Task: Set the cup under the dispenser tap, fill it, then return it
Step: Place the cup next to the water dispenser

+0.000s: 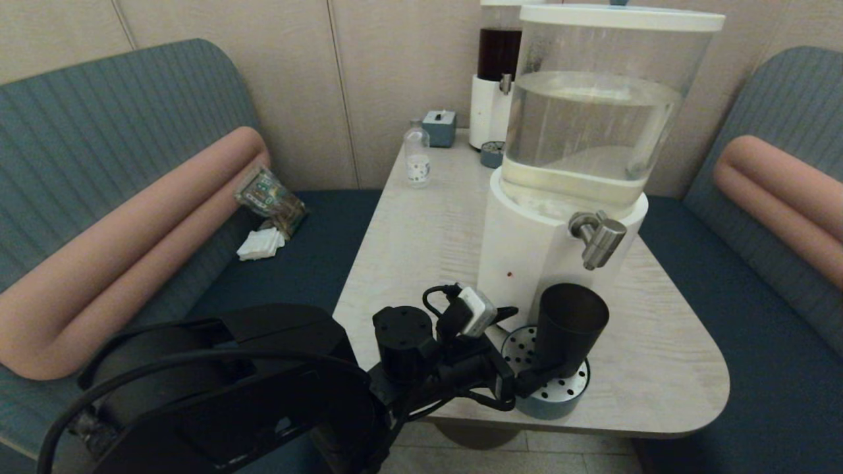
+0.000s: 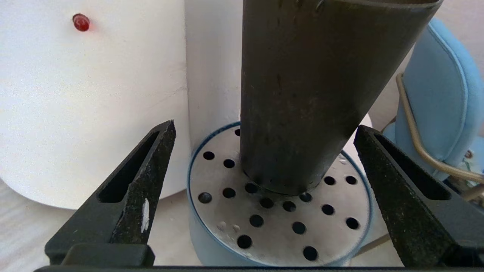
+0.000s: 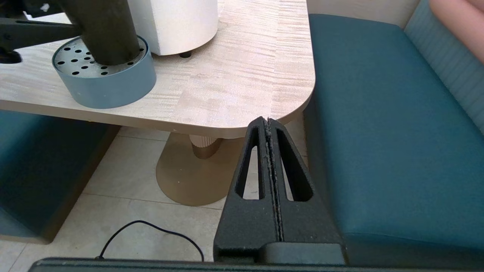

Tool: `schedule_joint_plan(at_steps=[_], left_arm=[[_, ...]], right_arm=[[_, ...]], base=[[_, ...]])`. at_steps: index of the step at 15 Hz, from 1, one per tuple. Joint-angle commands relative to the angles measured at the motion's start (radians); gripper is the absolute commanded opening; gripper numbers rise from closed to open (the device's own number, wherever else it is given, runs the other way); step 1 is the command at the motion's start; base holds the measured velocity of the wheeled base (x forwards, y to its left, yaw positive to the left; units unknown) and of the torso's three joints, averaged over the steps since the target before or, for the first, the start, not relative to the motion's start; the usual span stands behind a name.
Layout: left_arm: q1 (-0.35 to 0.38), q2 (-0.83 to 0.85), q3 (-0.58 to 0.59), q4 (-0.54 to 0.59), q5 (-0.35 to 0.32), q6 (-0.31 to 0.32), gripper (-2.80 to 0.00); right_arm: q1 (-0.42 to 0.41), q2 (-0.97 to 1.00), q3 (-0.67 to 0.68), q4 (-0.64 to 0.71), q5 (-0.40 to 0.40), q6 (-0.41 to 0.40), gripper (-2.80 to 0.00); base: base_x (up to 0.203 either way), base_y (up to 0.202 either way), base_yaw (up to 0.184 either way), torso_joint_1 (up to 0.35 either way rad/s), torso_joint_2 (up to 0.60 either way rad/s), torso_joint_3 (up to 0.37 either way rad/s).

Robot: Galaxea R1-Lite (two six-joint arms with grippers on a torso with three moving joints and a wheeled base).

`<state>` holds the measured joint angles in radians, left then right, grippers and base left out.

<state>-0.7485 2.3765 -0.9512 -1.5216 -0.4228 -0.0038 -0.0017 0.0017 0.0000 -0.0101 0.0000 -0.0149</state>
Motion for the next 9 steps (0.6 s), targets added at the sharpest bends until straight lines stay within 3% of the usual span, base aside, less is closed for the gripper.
schedule_joint_plan(at_steps=[1, 9], left_arm=[[0.0, 0.018, -0.018, -0.008, -0.002, -0.001, 0.0], [-0.002, 0.023, -0.009, -0.008, -0.002, 0.001, 0.0]], right_arm=[[0.0, 0.001, 0.002, -0.001, 0.0, 0.0, -2.8], [0.0, 0.001, 0.002, -0.001, 0.0, 0.0, -2.8]], base=[[0.0, 0.0, 0.0, 0.0, 0.0, 0.0], [0.0, 0.0, 0.0, 0.0, 0.0, 0.0]])
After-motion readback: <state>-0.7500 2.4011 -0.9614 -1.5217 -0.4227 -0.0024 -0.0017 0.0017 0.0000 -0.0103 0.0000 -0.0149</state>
